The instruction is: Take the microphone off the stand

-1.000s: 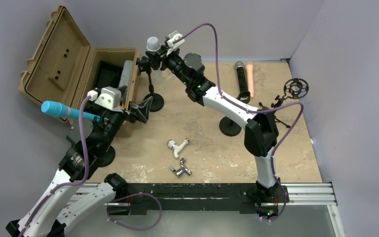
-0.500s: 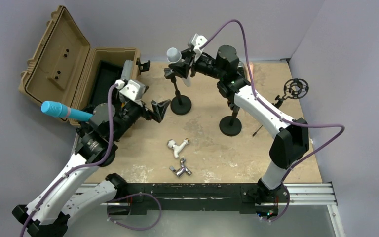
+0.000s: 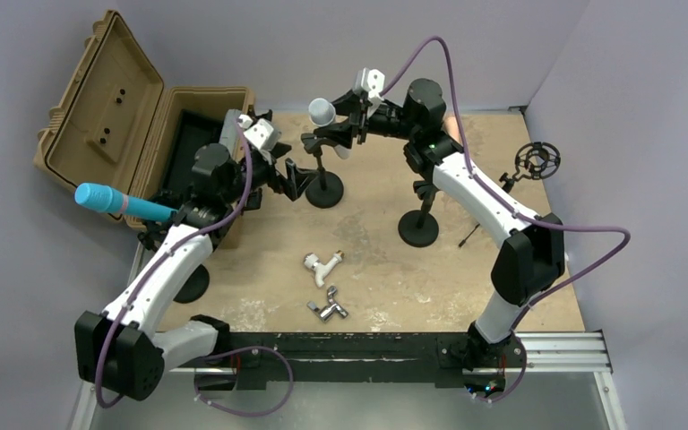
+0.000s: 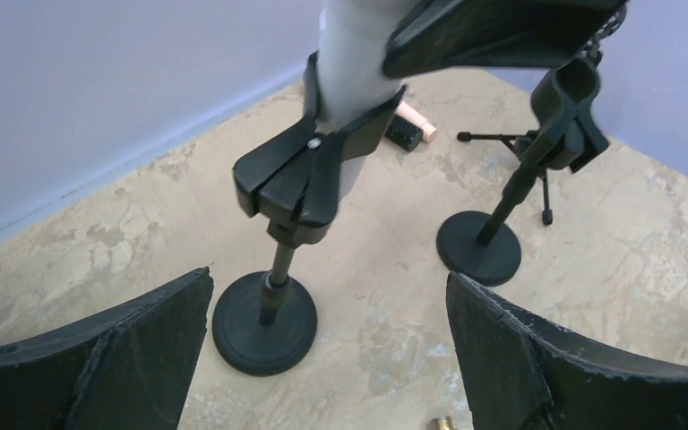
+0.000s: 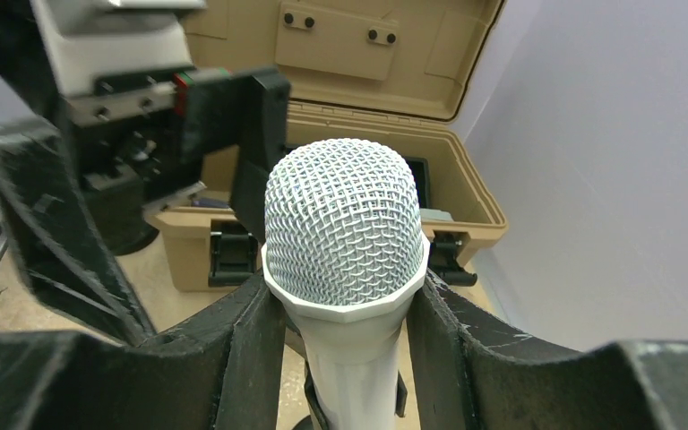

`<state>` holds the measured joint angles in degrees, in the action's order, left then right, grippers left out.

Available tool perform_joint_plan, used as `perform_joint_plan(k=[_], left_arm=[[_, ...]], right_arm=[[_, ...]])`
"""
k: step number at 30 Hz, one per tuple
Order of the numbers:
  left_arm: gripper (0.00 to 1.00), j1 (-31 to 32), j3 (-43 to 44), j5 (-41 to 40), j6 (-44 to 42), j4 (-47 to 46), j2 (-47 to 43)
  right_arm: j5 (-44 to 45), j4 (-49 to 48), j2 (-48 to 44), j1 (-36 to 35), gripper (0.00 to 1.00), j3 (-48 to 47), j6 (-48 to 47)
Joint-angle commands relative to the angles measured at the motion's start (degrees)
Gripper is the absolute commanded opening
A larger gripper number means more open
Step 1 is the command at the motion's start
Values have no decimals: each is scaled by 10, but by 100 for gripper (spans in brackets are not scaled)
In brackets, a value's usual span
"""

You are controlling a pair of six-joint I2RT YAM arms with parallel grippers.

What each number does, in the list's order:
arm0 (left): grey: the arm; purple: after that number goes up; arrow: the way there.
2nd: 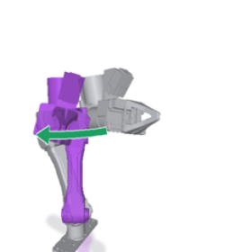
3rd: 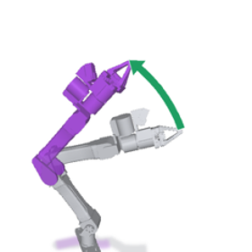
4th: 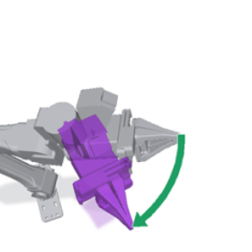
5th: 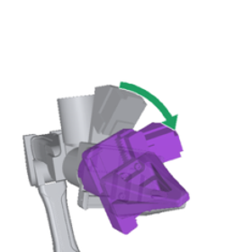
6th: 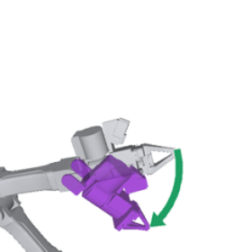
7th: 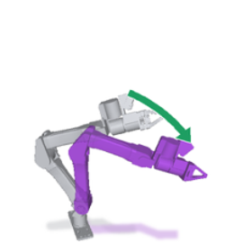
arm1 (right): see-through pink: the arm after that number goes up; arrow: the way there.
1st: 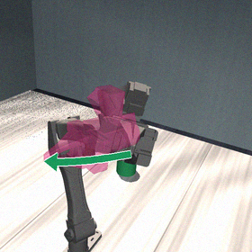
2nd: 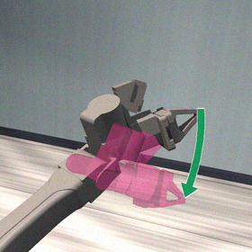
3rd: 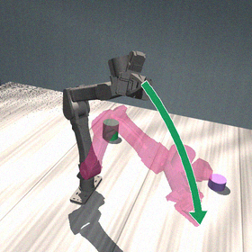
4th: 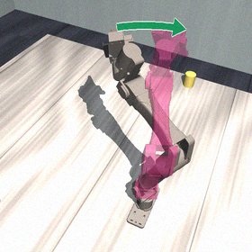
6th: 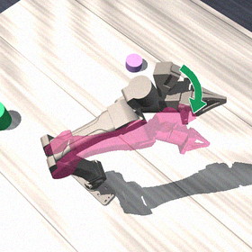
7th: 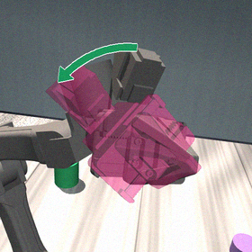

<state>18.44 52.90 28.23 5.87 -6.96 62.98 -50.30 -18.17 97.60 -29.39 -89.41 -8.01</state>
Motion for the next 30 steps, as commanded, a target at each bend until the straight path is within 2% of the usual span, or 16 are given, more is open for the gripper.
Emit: perform_joint_plan(k=[1,7,10,16,24,26,27,29,30], left_arm=[[100,-34,36,93,-73,-79,54],[100,-32,57,98,-170,-103,103],[99,-31,60,99,-182,-130,112],[95,-27,100,115,-200,-123,142],[86,0,120,127,-236,-73,167],[79,3,121,127,-235,-74,169],[72,3,123,124,-232,-74,169],[41,5,128,107,-227,-72,168],[16,7,128,94,-226,-72,166]], right_arm=[[-40,37,16,6,0,-12,14],[-48,36,24,11,0,-16,21],[-51,37,24,11,0,-18,21],[-54,40,28,11,0,-24,24],[-52,42,25,11,0,-29,27],[-51,42,24,11,0,-29,27],[-50,42,23,11,0,-29,27],[-49,42,23,11,0,-28,27],[-48,42,23,11,0,-28,27]])
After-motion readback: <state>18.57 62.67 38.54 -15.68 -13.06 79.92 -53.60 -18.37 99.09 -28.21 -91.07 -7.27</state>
